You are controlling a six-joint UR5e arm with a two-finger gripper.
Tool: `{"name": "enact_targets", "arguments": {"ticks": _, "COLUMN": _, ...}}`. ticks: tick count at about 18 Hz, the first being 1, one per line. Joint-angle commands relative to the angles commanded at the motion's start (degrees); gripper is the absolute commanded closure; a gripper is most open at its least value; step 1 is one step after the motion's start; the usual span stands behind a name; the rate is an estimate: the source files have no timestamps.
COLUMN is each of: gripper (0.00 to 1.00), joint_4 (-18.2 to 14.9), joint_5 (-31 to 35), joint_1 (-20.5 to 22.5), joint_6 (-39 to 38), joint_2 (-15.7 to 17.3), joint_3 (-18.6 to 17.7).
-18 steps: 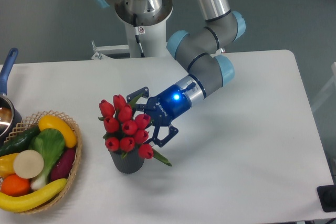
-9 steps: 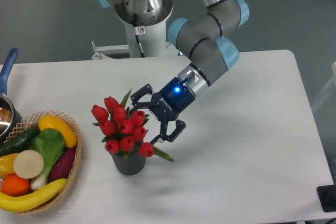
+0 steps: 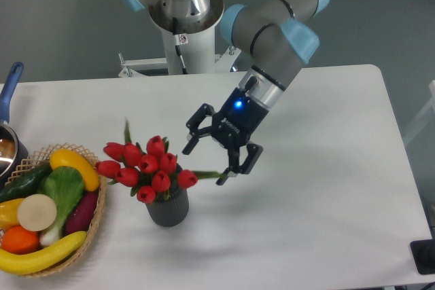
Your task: Insert the flowers into the vase
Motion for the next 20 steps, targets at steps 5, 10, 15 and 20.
{"name": "enact_targets", "arguments": {"ticks": 5, "gripper": 0.0, "joint_4": -0.35, "joint_5": 18.99, "joint_1": 2.99, "joint_6": -0.09, "joint_2": 5.01, "joint_3": -0.27}}
{"name": "enact_targets", "arguments": {"ticks": 10, "gripper": 0.0, "joint_4": -6.92, "joint_5": 28.39, "joint_1": 4.49, "joint_6": 0.09, "joint_2": 10.81, "joint_3": 1.66}}
{"name": "enact_targets", "arguments": {"ticks": 15, "gripper": 0.0, "joint_4": -17.99, "joint_5": 38.07, "joint_1": 5.54, "joint_6": 13.14, "joint_2": 13.36, "joint_3": 4.91}}
{"name": "enact_targets", "arguments": {"ticks": 20, "gripper": 0.0, "joint_4": -28.9, "joint_5": 39.49, "joint_1": 10.55, "joint_6": 24.15, "joint_2": 15.83, "joint_3": 8.08}}
